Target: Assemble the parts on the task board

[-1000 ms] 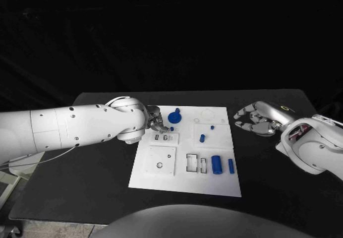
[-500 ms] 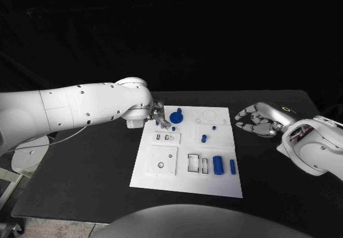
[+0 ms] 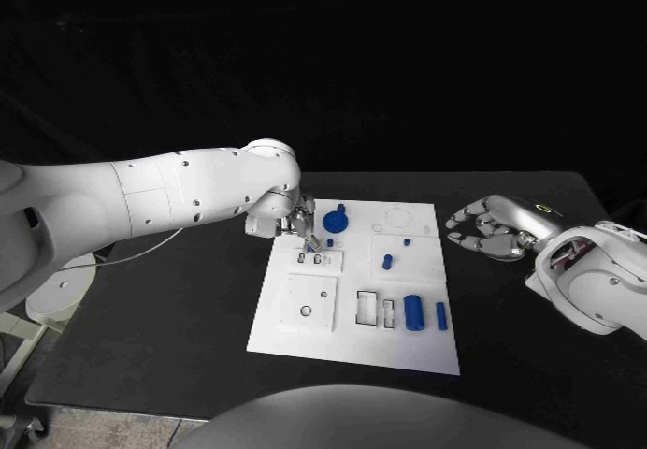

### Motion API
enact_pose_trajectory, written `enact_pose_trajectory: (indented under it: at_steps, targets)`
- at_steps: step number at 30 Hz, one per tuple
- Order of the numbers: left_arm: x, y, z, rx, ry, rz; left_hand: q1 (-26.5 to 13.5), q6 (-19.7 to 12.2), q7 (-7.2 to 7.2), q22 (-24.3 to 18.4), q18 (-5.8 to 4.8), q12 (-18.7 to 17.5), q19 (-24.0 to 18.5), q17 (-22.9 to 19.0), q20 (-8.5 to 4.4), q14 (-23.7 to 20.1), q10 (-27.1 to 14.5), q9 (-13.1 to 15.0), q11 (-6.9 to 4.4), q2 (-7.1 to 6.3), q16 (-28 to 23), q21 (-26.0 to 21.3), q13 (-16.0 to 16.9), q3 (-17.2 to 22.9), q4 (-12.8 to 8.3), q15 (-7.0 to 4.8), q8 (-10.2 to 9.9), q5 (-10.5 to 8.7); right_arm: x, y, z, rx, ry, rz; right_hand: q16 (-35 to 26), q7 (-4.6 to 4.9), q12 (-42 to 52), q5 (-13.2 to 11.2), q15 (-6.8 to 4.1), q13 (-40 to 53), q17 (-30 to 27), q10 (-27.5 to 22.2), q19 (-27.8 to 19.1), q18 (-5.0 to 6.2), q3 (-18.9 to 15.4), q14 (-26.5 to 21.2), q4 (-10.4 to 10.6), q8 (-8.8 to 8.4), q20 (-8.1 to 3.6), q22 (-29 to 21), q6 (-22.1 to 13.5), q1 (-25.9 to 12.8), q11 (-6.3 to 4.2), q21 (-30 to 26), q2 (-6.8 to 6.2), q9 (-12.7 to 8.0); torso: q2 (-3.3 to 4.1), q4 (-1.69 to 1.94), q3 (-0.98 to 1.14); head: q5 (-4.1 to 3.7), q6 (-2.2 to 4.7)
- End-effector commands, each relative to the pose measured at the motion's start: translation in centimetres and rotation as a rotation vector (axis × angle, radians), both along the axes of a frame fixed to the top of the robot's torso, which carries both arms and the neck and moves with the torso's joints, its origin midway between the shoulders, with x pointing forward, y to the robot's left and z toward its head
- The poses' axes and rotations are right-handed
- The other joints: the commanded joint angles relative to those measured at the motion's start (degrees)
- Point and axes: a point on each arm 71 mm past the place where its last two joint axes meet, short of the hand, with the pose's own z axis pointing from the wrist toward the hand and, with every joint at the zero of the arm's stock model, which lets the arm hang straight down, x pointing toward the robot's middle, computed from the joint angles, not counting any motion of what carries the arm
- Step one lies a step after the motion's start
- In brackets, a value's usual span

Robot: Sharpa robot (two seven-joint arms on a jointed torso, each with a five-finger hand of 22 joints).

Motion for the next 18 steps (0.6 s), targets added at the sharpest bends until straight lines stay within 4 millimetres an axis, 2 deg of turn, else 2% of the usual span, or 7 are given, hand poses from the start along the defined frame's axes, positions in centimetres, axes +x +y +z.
enact_pose_trajectory:
  at_steps: [1, 18]
  targets:
    - [-0.2, 0.0, -0.4, 0.032, 0.086, -0.041, -0.3, 0.4, 0.12, 10.4, 1.11, -0.1, -0.5, 15.1, 0.07, 6.0, 5.2, -0.6, 0.28, -0.7, 0.1, -0.4, 14.5, 1.1, -0.3, 0.2, -0.9, -0.53, 0.0, 0.0, -0.1, -0.006, 0.013, -0.001, -0.3, 0.07, -0.4, 0.3, 0.21, 11.9, 3.4, 3.0, -0.5, 1.07, 0.4, 3.3, -0.1, -0.32, 0.1, -0.1, 0.4, 0.3, 0.3, -0.2, 0.06, -0.1, 0.0, 0.01, 0.01, 0.31, 0.01]
    - [0.2, -1.0, -2.4, 0.025, 0.155, -0.024, -1.4, 0.3, 0.57, 10.1, 1.32, -0.4, -1.2, 15.1, 0.37, 6.0, 5.0, -1.5, 0.69, -1.28, 0.1, -1.4, 14.3, 3.4, -1.1, 0.56, -2.5, -1.6, 0.0, 0.0, -0.2, -0.005, 0.023, 0.001, -0.3, 0.08, -0.4, 0.3, 0.21, 11.9, 3.4, 3.0, -0.5, 1.09, 0.4, 3.2, -0.1, -0.32, 0.11, -0.1, 0.4, 0.3, 0.31, -0.3, 0.07, -0.1, 0.01, 0.01, -0.01, 0.57, 0.01]
